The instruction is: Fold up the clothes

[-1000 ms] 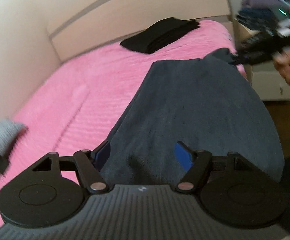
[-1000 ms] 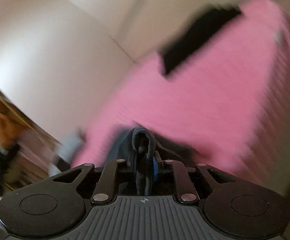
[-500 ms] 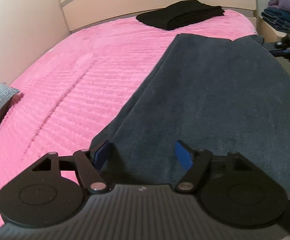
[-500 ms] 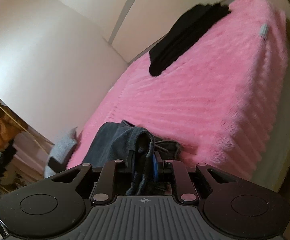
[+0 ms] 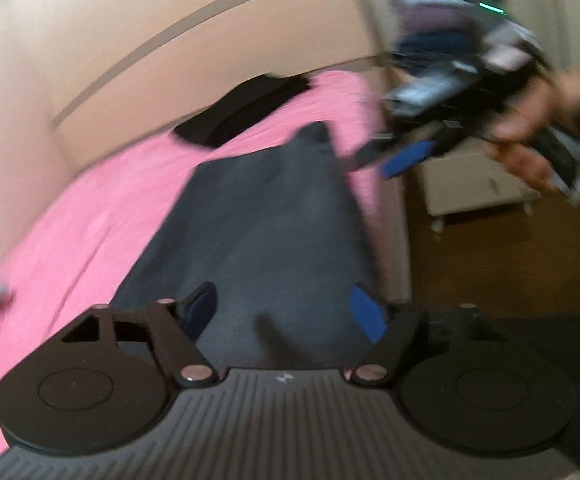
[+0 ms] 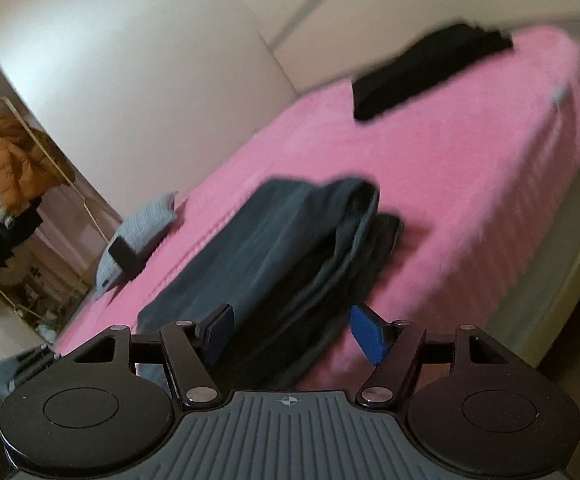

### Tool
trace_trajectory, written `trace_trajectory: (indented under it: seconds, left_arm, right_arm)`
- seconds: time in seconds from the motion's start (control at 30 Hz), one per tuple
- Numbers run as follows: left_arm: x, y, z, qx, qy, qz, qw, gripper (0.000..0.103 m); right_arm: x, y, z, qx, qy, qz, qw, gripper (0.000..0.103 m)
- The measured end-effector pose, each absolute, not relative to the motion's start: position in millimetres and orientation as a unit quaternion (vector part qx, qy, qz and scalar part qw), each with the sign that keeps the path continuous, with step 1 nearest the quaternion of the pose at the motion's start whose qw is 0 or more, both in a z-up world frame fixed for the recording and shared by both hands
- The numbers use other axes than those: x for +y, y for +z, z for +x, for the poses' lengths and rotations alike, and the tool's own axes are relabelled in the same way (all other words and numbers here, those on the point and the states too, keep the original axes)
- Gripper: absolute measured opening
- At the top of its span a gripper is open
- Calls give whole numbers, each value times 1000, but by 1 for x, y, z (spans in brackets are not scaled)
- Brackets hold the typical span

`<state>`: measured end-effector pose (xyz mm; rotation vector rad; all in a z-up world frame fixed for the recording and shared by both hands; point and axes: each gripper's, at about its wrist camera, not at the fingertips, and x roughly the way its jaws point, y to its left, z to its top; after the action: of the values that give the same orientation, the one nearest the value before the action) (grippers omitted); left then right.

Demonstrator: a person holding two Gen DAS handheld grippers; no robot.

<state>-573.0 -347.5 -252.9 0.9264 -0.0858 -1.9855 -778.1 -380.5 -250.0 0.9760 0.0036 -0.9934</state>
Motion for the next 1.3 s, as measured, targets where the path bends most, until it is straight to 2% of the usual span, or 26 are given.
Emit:
trace_trajectory:
  seconds: [0.07, 0.1, 0.17, 0.2, 0.3, 0.43, 0.6, 0.73, 0.87, 0.9, 1.0, 1.13, 1.2, 1.3]
  left_arm:
    - [-340, -265, -590, -53, -799, 395, 451, 77]
    - [-340, -270, -597, -56, -793, 402, 453, 74]
    - [-347, -282, -605, -50, -773, 419, 473, 46]
    - [-352, -284, -605, -35, -767, 425, 480, 39]
    - [-352, -283, -602, -41, -766, 435, 471, 26]
    - [-348, -272, -590, -74, -760, 453, 460, 20]
    - [-349, -247, -535, -108, -730, 479, 476, 16]
    - [-353, -254, -495, -69, -723, 489, 484, 16]
    - [-341, -276, -501, -67, -719, 495, 484, 17]
    - [-339, -277, -500, -64, -719, 492, 487, 20]
    - [-333, -271, -496, -46, -727, 472, 496, 22]
    - [-329, -251, -492, -26, -745, 420, 518, 22]
    - [-332, -246, -491, -9, -749, 403, 527, 22]
    - [-341, -243, -492, 5, -746, 400, 533, 22]
  right_arm:
    - [-374, -258, -777, -8, -442, 476, 760, 68]
    - [-371, -262, -776, -6, -442, 481, 757, 68]
    - [-366, -267, -775, 0, -446, 484, 753, 68]
    - [-363, -269, -775, 1, -445, 488, 751, 68]
    - [-359, -271, -772, 5, -435, 496, 752, 68]
    - [-364, -268, -758, 9, -407, 502, 763, 68]
    - [-371, -253, -723, -2, -353, 507, 786, 68]
    - [-366, -245, -693, 42, -321, 481, 815, 68]
    - [-348, -230, -680, 144, -354, 361, 850, 68]
    - [-343, -225, -680, 167, -369, 319, 857, 68]
    - [-339, -211, -688, 183, -397, 237, 868, 68]
    - [-370, -208, -708, 138, -411, 257, 864, 68]
    - [-397, -220, -721, 122, -414, 306, 849, 68]
    - [-422, -231, -729, 126, -408, 340, 838, 67]
